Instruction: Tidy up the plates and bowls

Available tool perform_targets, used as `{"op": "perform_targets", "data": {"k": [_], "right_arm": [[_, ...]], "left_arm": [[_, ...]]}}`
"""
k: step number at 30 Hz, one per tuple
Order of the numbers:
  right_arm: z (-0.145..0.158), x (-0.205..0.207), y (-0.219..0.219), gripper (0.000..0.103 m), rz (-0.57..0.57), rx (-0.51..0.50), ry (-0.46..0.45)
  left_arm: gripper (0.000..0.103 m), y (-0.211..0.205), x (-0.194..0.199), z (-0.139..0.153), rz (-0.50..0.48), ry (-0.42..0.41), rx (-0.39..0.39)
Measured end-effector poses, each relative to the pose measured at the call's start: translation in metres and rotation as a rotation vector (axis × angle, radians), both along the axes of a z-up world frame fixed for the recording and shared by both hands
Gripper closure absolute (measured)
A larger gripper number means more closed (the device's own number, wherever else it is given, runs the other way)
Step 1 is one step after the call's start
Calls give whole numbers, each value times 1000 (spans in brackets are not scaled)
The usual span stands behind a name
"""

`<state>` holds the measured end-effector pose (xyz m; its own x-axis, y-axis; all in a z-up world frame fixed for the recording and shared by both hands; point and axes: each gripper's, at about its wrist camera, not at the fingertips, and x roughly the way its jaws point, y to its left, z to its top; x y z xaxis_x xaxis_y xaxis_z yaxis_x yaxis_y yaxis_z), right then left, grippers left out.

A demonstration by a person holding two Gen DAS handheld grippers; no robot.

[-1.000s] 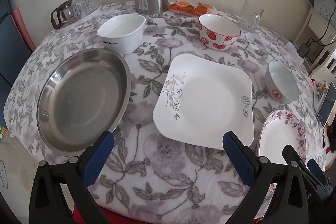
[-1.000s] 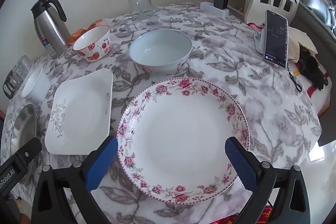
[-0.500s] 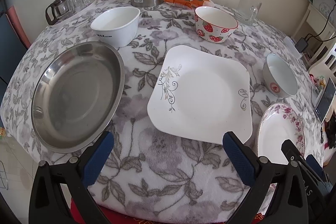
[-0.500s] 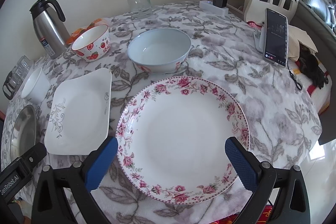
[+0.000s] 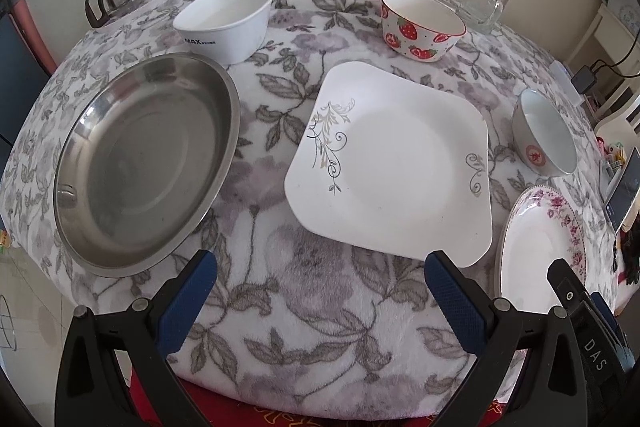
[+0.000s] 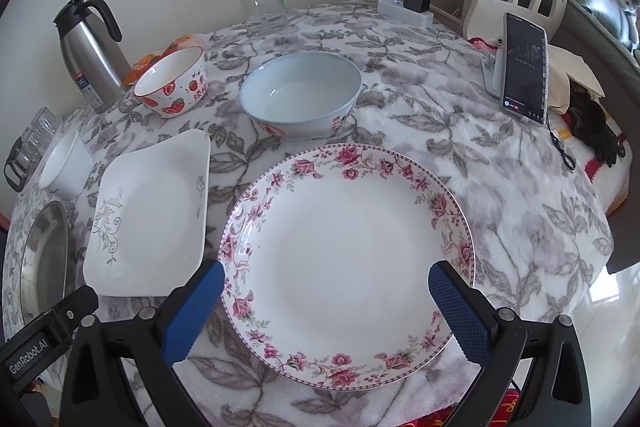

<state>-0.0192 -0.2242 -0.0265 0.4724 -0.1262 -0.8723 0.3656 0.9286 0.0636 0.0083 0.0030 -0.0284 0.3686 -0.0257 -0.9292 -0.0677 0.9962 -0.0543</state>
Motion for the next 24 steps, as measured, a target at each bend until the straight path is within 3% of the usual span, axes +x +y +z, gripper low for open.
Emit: {"op": "perform_targets", "data": {"k": [24], "right_arm": [[-1, 0, -1, 0, -1, 8, 6]], "left_arm": [[0, 0, -1, -2, -1, 7, -6]]}}
